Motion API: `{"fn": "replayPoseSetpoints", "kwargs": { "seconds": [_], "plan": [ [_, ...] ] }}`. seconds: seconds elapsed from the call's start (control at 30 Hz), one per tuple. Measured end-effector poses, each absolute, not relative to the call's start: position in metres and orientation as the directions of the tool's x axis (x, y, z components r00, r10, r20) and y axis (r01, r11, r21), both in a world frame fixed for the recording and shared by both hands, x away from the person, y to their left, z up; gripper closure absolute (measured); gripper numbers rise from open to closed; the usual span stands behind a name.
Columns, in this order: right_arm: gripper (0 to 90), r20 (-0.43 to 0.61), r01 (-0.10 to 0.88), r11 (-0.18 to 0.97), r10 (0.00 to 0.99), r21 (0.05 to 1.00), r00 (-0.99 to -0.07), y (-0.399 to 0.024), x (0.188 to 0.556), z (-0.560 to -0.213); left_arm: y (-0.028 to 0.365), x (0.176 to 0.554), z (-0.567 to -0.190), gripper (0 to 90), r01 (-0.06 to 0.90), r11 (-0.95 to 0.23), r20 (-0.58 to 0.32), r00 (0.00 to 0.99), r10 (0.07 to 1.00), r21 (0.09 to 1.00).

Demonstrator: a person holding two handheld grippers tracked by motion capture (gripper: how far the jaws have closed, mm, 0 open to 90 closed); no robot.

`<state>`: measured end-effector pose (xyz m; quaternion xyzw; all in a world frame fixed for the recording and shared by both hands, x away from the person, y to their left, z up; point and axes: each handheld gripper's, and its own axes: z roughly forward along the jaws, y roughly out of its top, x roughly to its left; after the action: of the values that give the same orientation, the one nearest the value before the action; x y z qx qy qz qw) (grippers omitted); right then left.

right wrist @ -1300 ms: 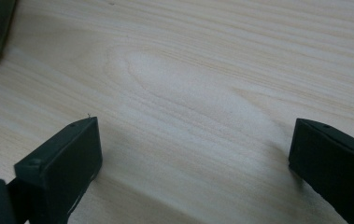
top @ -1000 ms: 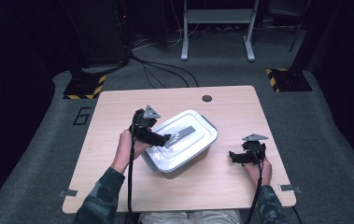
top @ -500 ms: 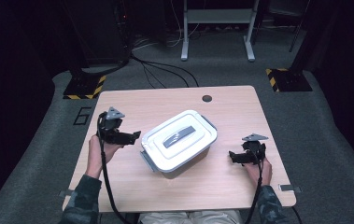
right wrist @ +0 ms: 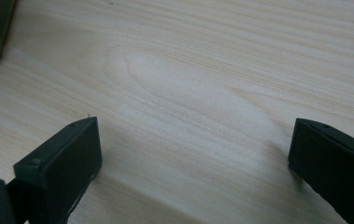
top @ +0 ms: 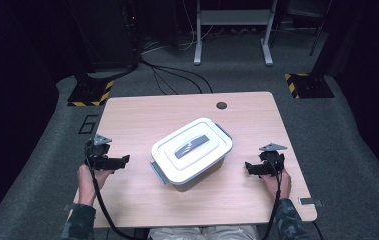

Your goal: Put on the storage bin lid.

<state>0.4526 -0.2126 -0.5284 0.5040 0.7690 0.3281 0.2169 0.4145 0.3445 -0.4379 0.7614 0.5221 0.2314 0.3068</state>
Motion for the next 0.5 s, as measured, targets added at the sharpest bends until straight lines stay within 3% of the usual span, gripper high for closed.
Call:
{"fn": "replayPoseSetpoints", "kwargs": {
  "seconds": [0.5],
  "plan": [
    [1.9,-0.003,0.633,0.276,0.918,0.723,-0.397,-0.213,0.453,-0.528,0.369,0.398,-0.515,9.8,0.734,-0.187,0.008,0.241,0.971,0.653]
  ]
}}
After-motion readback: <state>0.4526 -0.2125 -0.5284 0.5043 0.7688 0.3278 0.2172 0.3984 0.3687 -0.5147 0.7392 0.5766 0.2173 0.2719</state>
